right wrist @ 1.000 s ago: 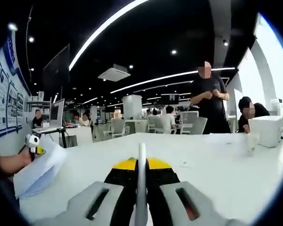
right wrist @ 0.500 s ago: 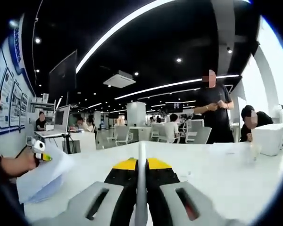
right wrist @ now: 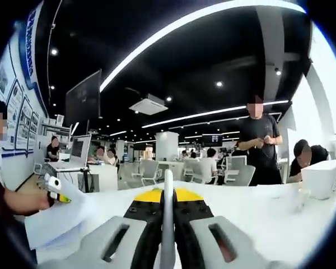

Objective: Organize the stack of printing papers by aligning and flattening the scattered papers on the table

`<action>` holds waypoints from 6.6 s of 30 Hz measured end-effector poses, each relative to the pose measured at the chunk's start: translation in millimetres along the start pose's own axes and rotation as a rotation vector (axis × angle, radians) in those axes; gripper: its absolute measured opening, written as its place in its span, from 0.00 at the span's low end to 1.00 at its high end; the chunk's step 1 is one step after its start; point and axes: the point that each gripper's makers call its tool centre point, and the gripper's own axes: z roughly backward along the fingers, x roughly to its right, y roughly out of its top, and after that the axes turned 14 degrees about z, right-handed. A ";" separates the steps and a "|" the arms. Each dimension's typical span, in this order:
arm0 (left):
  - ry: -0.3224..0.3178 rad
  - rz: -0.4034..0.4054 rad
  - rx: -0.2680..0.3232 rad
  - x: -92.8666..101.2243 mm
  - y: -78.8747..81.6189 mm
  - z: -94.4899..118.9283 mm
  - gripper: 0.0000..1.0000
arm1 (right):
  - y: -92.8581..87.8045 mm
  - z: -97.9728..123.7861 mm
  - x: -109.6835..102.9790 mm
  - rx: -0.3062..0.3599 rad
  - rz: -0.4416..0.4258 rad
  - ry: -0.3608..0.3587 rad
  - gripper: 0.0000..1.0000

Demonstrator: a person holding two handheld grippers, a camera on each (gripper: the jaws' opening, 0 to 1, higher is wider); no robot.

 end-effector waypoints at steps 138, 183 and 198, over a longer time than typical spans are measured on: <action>-0.006 -0.032 -0.003 5.0 -2.4 -0.2 0.07 | 196.9 68.0 -222.9 0.460 -0.037 0.457 0.01; -0.010 -0.032 -0.003 10.5 -7.0 -1.7 0.07 | 29.8 -37.1 -178.3 0.162 -0.295 0.363 0.01; -0.011 -0.029 -0.002 10.5 -6.7 -2.2 0.07 | -1.6 -47.3 -171.0 0.101 -0.318 0.331 0.01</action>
